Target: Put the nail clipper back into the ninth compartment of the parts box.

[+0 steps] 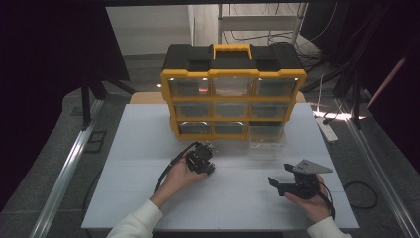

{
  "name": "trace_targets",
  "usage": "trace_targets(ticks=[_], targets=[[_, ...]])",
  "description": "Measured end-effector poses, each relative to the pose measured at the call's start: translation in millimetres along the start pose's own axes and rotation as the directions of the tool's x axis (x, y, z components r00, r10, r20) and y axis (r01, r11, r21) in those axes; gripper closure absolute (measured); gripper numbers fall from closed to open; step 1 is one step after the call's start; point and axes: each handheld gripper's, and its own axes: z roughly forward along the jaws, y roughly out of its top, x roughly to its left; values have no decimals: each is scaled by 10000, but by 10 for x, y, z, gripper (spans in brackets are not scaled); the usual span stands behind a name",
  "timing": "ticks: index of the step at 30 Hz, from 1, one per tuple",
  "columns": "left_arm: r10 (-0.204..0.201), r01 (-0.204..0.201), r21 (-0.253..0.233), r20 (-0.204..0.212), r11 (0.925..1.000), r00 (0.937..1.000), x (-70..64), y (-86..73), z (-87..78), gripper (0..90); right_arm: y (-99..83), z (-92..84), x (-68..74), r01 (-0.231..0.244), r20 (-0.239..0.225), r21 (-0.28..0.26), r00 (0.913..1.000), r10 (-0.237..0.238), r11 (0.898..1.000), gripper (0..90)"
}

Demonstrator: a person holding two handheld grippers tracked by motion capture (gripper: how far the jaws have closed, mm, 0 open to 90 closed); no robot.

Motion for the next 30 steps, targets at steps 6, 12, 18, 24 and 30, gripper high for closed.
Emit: trace_targets(ticks=[6,12,18,24,30], targets=[[-170,170,129,-10,9998,9999,-25,23,1,792,0,-2,-1,-8,1,3,10000,8,10000,179],[-198,198,121,-17,9997,9998,-25,23,1,796,-1,0,-1,3,10,6,10000,-3,10000,178],[-206,205,82,75,9998,9998,-11,19,-2,796,0,-3,0,16,19,1,10000,-16,10000,179],[-140,139,46,270,9999,9995,-1,12,-16,797,0,-3,-2,5,1,5,10000,-5,10000,179],[-88,100,-218,524,9997,9986,18,-6,-75,797,2,-16,-4,10,58,-30,10000,-10,10000,178]])
